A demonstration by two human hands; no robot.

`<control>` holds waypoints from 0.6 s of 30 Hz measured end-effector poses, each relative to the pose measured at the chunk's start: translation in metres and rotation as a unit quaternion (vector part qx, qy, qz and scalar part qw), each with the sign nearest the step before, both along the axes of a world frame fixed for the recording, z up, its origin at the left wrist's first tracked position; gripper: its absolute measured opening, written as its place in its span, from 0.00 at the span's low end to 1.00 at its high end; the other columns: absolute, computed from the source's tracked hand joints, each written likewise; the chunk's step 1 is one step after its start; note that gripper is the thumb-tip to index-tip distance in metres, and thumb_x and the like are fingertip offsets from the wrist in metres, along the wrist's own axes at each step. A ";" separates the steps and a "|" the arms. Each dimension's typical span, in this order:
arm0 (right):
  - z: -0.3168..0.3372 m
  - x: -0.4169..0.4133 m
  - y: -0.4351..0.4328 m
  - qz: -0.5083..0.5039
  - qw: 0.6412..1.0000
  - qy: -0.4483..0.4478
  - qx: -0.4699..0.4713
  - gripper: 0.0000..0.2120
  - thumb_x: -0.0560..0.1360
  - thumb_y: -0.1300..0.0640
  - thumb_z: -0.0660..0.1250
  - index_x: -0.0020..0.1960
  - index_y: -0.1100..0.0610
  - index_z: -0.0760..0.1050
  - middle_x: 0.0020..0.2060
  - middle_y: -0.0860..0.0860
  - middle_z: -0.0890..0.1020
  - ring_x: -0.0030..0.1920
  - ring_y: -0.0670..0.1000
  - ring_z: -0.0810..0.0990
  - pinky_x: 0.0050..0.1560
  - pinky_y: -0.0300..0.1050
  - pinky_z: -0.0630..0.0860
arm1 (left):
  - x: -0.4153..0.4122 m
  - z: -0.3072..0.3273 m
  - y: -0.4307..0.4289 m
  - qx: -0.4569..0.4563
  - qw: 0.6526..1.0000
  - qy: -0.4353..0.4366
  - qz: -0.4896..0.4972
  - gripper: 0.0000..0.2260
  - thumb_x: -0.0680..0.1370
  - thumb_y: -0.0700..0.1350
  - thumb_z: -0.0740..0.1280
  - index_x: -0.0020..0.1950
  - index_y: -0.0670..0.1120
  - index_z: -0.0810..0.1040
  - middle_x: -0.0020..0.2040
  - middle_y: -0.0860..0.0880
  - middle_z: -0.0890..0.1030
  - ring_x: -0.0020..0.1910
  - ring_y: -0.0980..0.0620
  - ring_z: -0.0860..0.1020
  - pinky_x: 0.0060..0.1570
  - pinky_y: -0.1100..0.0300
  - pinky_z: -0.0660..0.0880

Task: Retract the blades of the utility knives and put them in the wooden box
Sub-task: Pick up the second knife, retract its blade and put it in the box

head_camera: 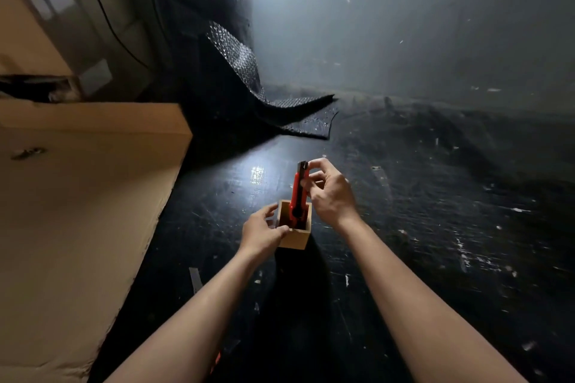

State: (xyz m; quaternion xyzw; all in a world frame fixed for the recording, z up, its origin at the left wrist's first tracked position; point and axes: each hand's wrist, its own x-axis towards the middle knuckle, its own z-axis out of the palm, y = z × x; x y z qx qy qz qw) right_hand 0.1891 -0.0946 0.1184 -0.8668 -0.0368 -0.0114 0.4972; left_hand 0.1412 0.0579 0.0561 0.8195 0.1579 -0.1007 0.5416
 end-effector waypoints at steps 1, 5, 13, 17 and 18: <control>-0.008 0.003 0.002 0.003 1.000 0.003 -0.010 0.07 0.79 0.57 0.69 0.57 0.51 0.77 0.46 0.53 0.86 0.42 0.52 0.87 0.38 0.46 0.85 | 0.003 -0.004 -0.002 0.003 1.000 0.003 0.002 0.28 0.75 0.40 0.75 0.75 0.48 0.74 0.70 0.45 0.80 0.65 0.45 0.80 0.67 0.48 0.76; -0.032 0.009 0.013 0.016 0.997 0.009 -0.069 0.07 0.79 0.59 0.68 0.57 0.55 0.78 0.44 0.52 0.85 0.42 0.52 0.83 0.38 0.42 0.78 | 0.010 -0.017 -0.007 0.000 1.000 0.014 0.025 0.22 0.80 0.42 0.68 0.74 0.48 0.75 0.69 0.47 0.81 0.67 0.48 0.80 0.70 0.49 0.74; -0.059 0.012 0.025 0.034 0.989 0.050 -0.138 0.07 0.77 0.61 0.65 0.54 0.55 0.79 0.48 0.58 0.87 0.49 0.60 0.84 0.48 0.53 0.81 | 0.010 -0.030 -0.007 -0.021 0.997 0.004 0.068 0.19 0.79 0.39 0.68 0.69 0.51 0.81 0.63 0.50 0.85 0.63 0.52 0.82 0.69 0.52 0.76; -0.060 0.013 0.024 0.007 0.991 0.039 -0.126 0.08 0.78 0.61 0.66 0.57 0.57 0.80 0.49 0.59 0.86 0.50 0.59 0.84 0.50 0.50 0.80 | 0.011 -0.032 -0.007 -0.033 0.996 0.001 0.077 0.18 0.78 0.38 0.68 0.67 0.50 0.82 0.61 0.48 0.86 0.61 0.51 0.83 0.67 0.52 0.77; -0.059 0.013 0.023 -0.001 0.992 0.030 -0.121 0.09 0.78 0.61 0.66 0.58 0.58 0.80 0.49 0.59 0.86 0.50 0.58 0.84 0.50 0.48 0.79 | 0.011 -0.031 -0.007 -0.030 0.997 -0.002 0.076 0.17 0.78 0.38 0.68 0.66 0.50 0.83 0.60 0.48 0.87 0.60 0.51 0.84 0.67 0.52 0.77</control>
